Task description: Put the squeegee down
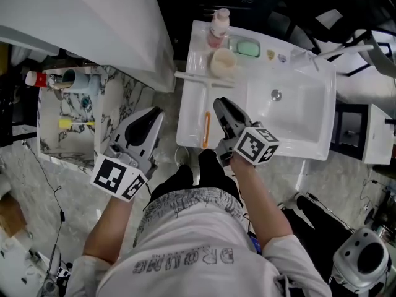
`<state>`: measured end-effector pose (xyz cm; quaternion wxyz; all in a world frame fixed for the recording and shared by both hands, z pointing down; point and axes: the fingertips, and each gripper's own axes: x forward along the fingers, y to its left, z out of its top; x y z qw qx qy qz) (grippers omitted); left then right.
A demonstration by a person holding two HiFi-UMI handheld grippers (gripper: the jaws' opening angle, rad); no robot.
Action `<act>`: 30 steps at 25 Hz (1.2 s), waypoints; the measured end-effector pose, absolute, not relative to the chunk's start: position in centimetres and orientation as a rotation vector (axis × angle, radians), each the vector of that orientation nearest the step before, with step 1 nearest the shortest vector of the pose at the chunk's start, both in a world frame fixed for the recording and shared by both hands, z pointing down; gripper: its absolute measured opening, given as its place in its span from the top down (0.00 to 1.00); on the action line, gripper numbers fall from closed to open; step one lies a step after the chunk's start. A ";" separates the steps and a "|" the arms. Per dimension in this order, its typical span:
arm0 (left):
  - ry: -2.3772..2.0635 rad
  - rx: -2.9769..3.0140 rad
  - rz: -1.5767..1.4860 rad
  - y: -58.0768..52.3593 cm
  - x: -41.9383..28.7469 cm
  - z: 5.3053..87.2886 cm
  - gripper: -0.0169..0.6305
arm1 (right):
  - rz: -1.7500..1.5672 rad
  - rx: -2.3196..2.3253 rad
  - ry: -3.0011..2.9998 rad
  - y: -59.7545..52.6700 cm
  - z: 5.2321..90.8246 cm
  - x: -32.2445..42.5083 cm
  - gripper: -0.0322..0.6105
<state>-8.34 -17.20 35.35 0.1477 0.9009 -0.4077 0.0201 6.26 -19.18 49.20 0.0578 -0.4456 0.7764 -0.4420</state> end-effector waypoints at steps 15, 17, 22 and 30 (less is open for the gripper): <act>-1.163 2.634 0.022 -16.2 -8.9 33.5 0.91 | -1.011 -1.322 2.667 -16.6 43.5 4.6 0.82; -1.161 2.638 0.015 -16.2 -8.9 33.3 0.91 | -0.976 -1.312 2.689 -16.5 42.9 4.5 0.82; -1.157 2.646 0.008 -15.8 -9.0 33.0 0.91 | -0.875 -1.288 2.749 -15.8 41.3 4.0 0.84; -1.153 2.653 -0.005 -15.6 -9.2 32.4 0.91 | -0.740 -1.294 2.853 -14.6 39.2 3.5 0.86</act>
